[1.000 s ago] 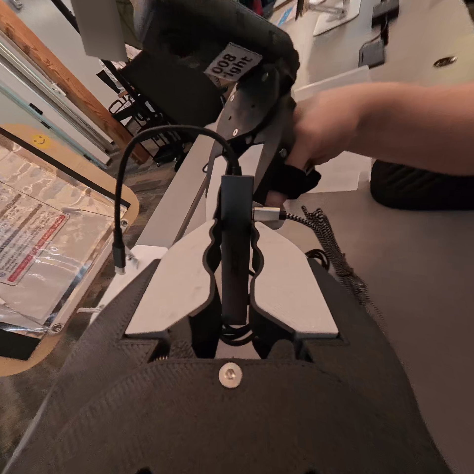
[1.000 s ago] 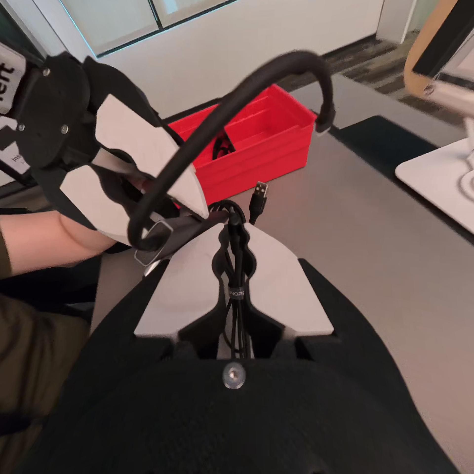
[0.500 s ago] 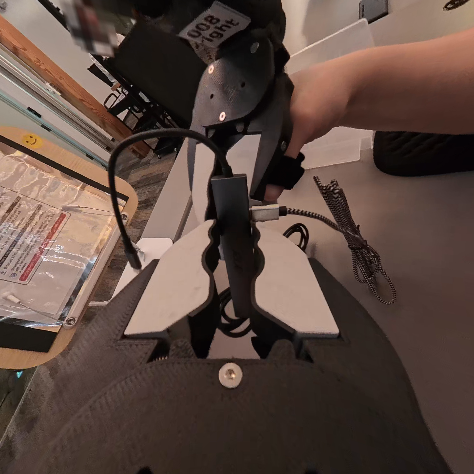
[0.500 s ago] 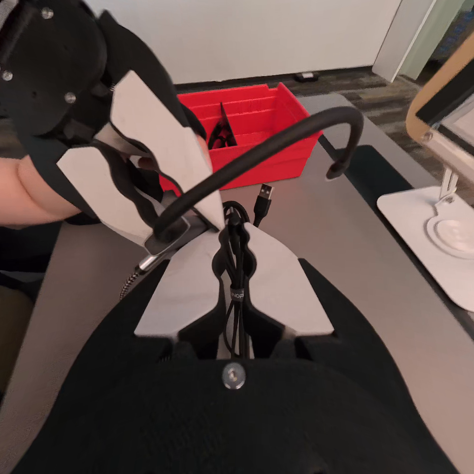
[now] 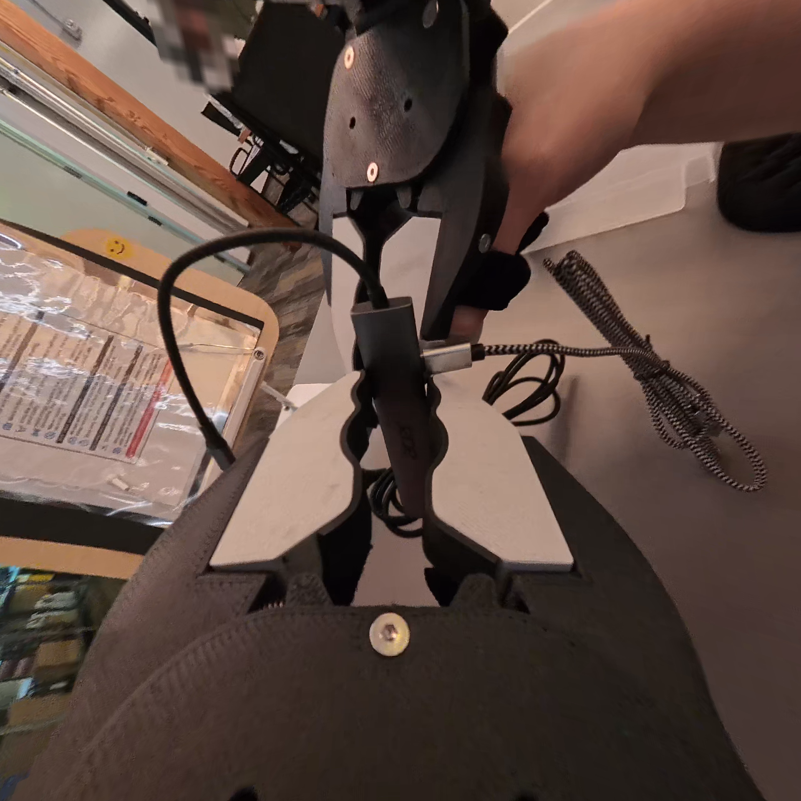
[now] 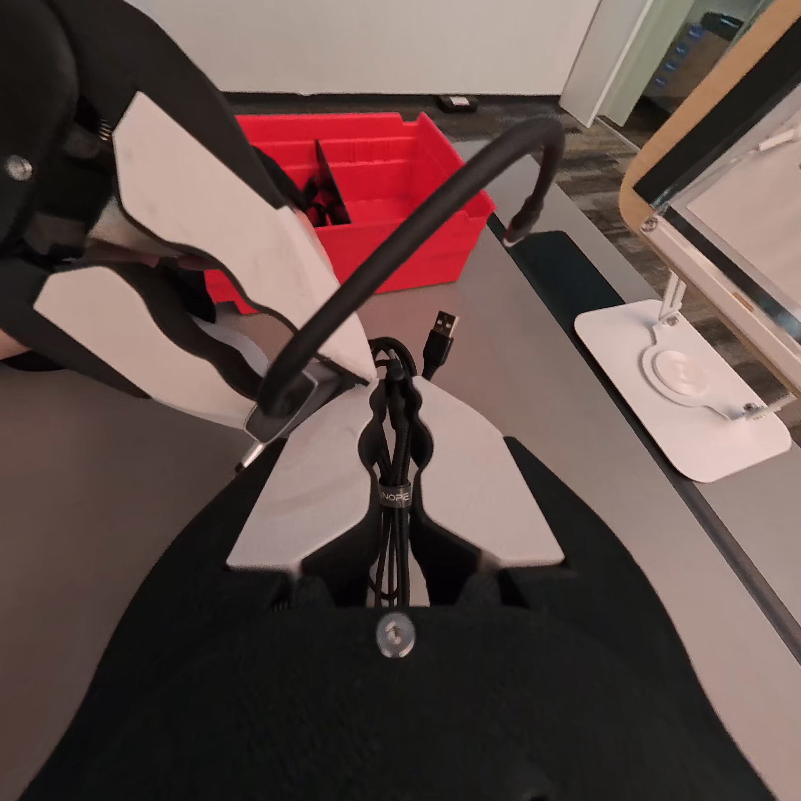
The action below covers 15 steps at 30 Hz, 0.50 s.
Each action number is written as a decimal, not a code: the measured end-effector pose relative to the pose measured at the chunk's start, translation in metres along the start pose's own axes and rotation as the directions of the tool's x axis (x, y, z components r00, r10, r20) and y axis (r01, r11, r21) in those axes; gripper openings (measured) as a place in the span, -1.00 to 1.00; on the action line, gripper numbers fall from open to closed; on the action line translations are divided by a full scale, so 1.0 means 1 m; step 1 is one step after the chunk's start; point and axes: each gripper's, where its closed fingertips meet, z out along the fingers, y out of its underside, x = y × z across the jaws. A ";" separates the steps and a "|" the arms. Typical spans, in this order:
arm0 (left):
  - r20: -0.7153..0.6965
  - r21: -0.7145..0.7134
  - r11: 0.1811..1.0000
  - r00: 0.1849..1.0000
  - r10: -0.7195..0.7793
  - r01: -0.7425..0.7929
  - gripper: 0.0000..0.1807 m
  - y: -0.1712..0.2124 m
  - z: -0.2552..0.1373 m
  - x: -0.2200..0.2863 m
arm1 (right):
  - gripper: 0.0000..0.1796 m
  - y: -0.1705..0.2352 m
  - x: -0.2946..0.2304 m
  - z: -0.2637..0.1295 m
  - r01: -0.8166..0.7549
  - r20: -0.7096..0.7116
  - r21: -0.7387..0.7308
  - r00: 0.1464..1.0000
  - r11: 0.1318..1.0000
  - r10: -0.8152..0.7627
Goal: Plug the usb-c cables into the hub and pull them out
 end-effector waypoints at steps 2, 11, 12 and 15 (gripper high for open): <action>0.012 -0.030 0.999 1.000 0.020 -0.020 -0.74 0.003 0.001 0.000 | -0.91 0.003 0.001 0.001 -0.003 -0.015 -0.021 1.000 1.000 0.003; 0.076 0.010 0.996 0.993 -0.088 0.087 -0.75 0.008 -0.003 -0.022 | -0.91 0.005 0.022 -0.003 -0.067 -0.055 0.032 0.996 0.997 0.068; 0.088 0.042 0.993 0.989 -0.118 0.115 -0.75 0.007 -0.006 -0.028 | -0.91 0.004 0.027 -0.006 -0.067 -0.076 0.044 0.995 0.997 0.070; 0.092 0.147 0.966 0.970 -0.226 0.211 -0.74 0.003 -0.019 -0.045 | -0.91 0.000 0.039 -0.017 -0.065 -0.116 0.085 0.990 0.994 0.075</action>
